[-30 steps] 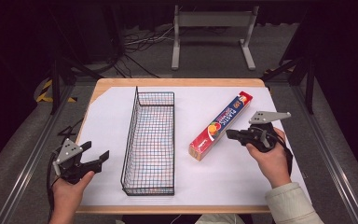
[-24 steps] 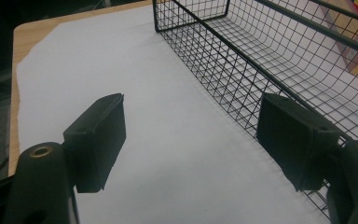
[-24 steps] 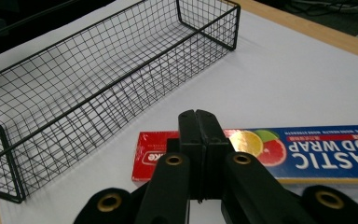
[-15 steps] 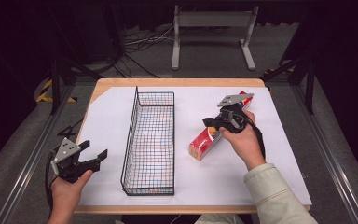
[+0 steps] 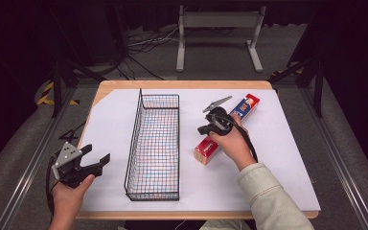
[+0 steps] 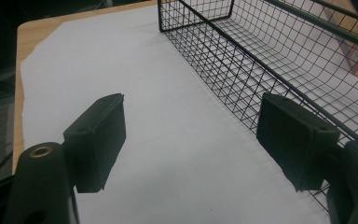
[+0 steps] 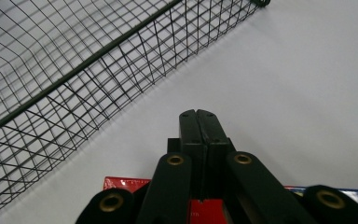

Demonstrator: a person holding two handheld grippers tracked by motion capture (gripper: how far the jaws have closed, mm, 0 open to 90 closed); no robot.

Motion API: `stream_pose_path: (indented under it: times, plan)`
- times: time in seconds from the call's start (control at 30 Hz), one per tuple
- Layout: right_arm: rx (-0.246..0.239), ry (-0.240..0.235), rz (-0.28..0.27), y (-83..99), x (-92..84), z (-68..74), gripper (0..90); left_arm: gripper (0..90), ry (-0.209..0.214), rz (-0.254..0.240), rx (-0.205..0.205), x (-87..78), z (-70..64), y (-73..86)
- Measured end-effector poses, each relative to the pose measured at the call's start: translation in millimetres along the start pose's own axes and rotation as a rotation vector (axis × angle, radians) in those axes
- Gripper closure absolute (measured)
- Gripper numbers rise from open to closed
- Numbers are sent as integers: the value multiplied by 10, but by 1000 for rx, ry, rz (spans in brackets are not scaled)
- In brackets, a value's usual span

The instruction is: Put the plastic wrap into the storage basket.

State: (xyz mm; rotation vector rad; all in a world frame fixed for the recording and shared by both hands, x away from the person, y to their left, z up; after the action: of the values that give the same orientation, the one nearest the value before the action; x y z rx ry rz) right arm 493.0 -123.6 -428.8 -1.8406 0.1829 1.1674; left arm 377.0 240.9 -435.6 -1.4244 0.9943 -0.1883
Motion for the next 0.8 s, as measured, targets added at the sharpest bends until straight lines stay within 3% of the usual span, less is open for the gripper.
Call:
stream_pose_path:
  times: [0.23,0.47,0.7,0.8]
  plan:
    - [-27,14,91,52,196,62,900,246,4,2,6,17,1,1]
    - [-36,-15,161,41,322,152,900,245,8,0,0,15,15,10]
    - [-103,8,288,86,415,222,900,245,10,-3,-9,3,33,20]
    - [-72,-12,322,126,411,218,900,245,7,-1,-15,0,44,29]
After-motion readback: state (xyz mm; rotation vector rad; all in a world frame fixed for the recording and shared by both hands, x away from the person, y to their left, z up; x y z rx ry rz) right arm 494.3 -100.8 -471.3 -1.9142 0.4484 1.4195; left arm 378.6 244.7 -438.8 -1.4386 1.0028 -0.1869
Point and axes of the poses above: each handheld gripper's, and its own axes: x roughly forward along the jaws, y roughly out of its underside, z roughly to its left, the point moved 7 cm from there along x, roughly forward along the jaws, and after that the axes turned 15 degrees about y, right-handed, at the moved point
